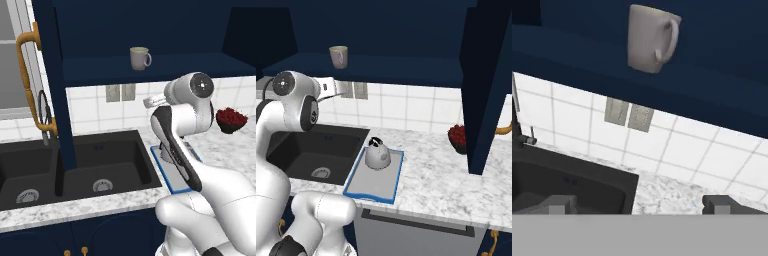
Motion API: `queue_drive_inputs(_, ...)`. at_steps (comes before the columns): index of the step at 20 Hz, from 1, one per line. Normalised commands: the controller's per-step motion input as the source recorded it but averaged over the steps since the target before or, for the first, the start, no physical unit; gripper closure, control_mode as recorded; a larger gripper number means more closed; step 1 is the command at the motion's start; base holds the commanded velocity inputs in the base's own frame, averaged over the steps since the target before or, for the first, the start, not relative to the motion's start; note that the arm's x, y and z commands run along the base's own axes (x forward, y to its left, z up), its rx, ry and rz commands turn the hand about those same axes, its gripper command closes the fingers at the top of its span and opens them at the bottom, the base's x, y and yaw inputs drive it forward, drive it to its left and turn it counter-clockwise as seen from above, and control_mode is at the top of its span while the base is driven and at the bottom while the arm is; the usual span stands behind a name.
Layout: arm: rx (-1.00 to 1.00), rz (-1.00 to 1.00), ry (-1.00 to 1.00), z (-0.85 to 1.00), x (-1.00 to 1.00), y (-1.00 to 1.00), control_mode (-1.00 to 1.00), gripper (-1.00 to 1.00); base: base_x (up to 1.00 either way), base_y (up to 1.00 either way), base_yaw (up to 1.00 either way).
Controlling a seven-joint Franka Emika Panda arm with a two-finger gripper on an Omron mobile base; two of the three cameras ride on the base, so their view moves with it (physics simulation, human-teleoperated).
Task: Pick the kettle from the counter and place it on the tray. Then pick the mug from the cabinet and place it on the tray. Then close the cabinet doors.
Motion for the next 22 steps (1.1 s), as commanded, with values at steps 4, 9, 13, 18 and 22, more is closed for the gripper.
queue_drive_inputs(4, 0.00, -0.08, -0.23, 0.53, -0.37, -0.01, -1.00, -1.00, 0.00, 0.00, 0.00)
queue_drive_inputs(9, 0.00, -0.03, -0.10, 0.38, 0.06, 0.07, -1.00, -1.00, 0.00, 0.00, 0.00)
queue_drive_inputs(13, 0.00, 0.00, -0.01, 0.19, 0.32, 0.17, -1.00, -1.00, 0.00, 0.00, 0.00)
queue_drive_inputs(18, 0.05, 0.00, 0.00, 0.16, 0.10, -0.01, -1.00, -1.00, 0.00, 0.00, 0.00)
queue_drive_inputs(22, 0.28, 0.00, 0.00, 0.10, 0.16, -0.03, -1.00, -1.00, 0.00, 0.00, 0.00)
